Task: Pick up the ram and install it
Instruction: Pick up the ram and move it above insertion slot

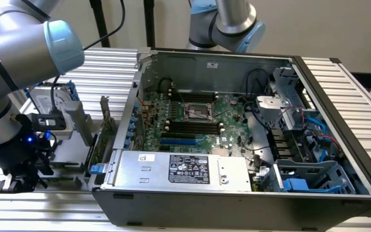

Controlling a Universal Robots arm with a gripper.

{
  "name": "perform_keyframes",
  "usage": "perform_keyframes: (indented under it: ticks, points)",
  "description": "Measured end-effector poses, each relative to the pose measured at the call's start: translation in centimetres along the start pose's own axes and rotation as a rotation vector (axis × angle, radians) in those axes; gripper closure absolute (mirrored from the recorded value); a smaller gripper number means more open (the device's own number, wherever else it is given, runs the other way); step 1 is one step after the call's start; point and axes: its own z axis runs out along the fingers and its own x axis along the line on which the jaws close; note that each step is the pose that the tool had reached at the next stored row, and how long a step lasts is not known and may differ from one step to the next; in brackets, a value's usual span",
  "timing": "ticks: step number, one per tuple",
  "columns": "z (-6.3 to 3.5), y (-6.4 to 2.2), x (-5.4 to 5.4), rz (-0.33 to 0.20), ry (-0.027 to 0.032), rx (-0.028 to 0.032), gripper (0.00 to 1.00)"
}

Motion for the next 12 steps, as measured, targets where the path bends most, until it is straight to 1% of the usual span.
perform_keyframes:
  ticks: [1,2,4,5,6,7,8,9,12]
  points:
    - [0.02,-0.02,0.0,0.0,0.0002,-0.0002,0.6]
    - [0.04,-0.03,0.01,0.0,0.0003,-0.0002,0.67]
    - [0.1,-0.03,0.01,-0.001,0.0002,-0.0002,0.67]
    - [0.11,-0.04,0.01,-0.002,0.0002,-0.0002,0.69]
    - [0.12,-0.04,0.01,-0.004,0.0002,-0.0002,0.69]
    - [0.13,-0.04,0.01,-0.006,0.0002,-0.0001,0.76]
    - [0.13,-0.04,0.01,-0.009,0.0002,-0.0002,0.76]
    - [0.15,-0.06,0.01,-0.011,0.0001,0.0,0.82]
    - [0.15,-0.2,0.01,-0.014,0.0001,0.0001,0.82]
